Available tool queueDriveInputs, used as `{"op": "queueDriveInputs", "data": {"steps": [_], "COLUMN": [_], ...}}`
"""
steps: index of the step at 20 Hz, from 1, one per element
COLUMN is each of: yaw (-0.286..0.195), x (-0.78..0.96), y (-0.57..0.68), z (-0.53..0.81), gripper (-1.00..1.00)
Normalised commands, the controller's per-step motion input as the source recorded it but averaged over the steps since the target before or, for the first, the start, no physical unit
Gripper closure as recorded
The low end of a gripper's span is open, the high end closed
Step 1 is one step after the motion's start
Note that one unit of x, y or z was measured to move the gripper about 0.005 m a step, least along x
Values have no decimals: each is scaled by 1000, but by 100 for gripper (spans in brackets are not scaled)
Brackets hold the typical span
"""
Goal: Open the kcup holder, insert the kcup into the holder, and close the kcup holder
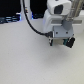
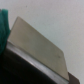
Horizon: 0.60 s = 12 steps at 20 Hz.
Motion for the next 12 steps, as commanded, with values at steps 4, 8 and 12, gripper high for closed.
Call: {"op": "queueDriveInputs", "data": {"steps": [4, 8, 12], "yaw": [104, 95, 87], "x": [-456, -531, -590], "y": [494, 513, 524], "z": [35, 103, 67], "gripper": [-100, -100, -100]}}
